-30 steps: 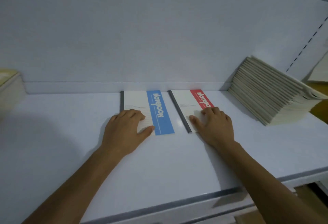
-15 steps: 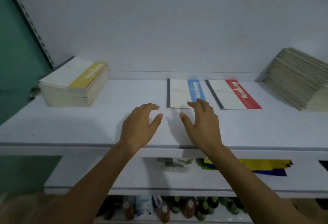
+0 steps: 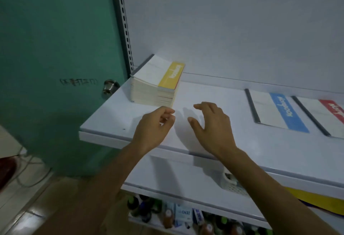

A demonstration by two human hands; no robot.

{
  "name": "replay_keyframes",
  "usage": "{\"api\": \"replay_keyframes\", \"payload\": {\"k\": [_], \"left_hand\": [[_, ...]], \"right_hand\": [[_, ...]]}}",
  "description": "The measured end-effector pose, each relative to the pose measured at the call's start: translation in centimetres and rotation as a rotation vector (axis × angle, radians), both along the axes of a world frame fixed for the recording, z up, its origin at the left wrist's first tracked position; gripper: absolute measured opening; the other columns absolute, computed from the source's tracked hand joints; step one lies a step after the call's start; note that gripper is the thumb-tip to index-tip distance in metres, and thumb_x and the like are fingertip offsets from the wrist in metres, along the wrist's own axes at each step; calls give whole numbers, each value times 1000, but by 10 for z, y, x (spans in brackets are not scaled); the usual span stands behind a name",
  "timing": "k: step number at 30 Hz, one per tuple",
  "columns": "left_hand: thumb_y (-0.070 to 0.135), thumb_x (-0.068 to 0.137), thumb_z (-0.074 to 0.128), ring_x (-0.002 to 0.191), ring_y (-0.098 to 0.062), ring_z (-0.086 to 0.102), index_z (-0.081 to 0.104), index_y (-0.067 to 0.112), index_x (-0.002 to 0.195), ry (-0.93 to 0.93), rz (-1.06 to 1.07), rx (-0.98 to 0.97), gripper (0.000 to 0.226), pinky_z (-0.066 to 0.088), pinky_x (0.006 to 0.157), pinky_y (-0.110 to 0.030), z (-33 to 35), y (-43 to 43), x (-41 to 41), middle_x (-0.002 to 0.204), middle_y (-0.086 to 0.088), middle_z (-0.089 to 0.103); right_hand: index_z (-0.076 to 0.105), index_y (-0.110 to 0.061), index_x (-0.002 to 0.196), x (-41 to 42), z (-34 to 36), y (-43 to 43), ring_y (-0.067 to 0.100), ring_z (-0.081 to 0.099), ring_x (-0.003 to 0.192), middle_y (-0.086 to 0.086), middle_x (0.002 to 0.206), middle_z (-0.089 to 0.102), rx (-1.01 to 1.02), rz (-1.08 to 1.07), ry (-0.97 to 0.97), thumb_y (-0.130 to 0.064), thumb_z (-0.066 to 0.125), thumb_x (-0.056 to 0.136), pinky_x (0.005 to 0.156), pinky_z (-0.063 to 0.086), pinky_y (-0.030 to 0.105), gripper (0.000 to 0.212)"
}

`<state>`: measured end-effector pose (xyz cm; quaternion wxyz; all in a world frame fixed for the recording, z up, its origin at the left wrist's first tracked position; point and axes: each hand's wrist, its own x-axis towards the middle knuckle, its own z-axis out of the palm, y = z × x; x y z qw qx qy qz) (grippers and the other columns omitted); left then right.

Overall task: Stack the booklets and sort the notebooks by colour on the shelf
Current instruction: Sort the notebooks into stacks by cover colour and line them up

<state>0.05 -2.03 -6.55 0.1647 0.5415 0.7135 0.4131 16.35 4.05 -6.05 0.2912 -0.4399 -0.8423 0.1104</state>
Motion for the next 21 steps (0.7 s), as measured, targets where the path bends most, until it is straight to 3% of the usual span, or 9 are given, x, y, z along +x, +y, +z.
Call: {"api": "replay_keyframes", "payload": {"k": [3,7,9,12,14,16,19,21], "left_hand": [[24,93,57,92,-11,64,64,23,107,-131,-56,-18,16,50,86,-27,-3,3,-46,102,4,69],[6,94,48,80,-15,71,64,13,90,-653,-81,42,18,55,66,-22,-7,8,-85,94,-1,73],[6,94,49,77,-17,72,63,10,91,-840,-97,43,15,53,59,-20,-6,11,-95,91,0,74],[8,95,49,79,-21,72,62,9,99,-1004,-115,29,13,55,62,-22,-6,15,-107,94,-7,73],[18,98,46,83,-24,71,61,11,106,-1073,-149,-5,18,58,68,-27,-5,19,-113,99,-10,72],[40,99,39,86,-25,71,62,13,110,-1114,-192,-66,38,59,71,-31,-4,22,-118,101,-12,72],[77,71,33,89,-27,71,61,17,111,-1249,-294,-149,77,57,72,-34,-3,23,-126,100,-12,73],[81,56,40,94,-28,70,59,25,112,-1290,-411,-213,82,58,74,-34,-1,21,-130,104,-12,72]], "right_hand": [[46,-19,136,-56,12,11,24,41,130,4,144,43,57,34,-106,-38,54,93,106,30,38,48],[20,-14,150,-124,43,50,28,22,143,10,158,17,128,32,-306,-48,54,91,114,20,43,76],[3,-15,153,-147,52,66,26,10,147,10,161,4,31,41,-409,-59,52,87,118,15,44,93],[-1,-19,153,-159,37,64,25,5,148,8,161,4,-18,42,-514,-64,41,89,119,10,42,89],[8,-21,153,-155,21,51,25,9,147,7,160,13,107,-8,-458,-57,32,96,118,11,41,72],[15,-23,152,-149,7,36,25,13,147,5,159,19,184,-28,-395,-46,32,101,117,8,38,59],[25,-20,150,-136,-5,17,27,22,144,7,155,28,267,-39,-335,-33,40,99,115,12,41,55],[30,-16,149,-129,-12,3,30,27,142,11,153,31,331,-41,-353,-34,43,96,114,22,48,57]]}}
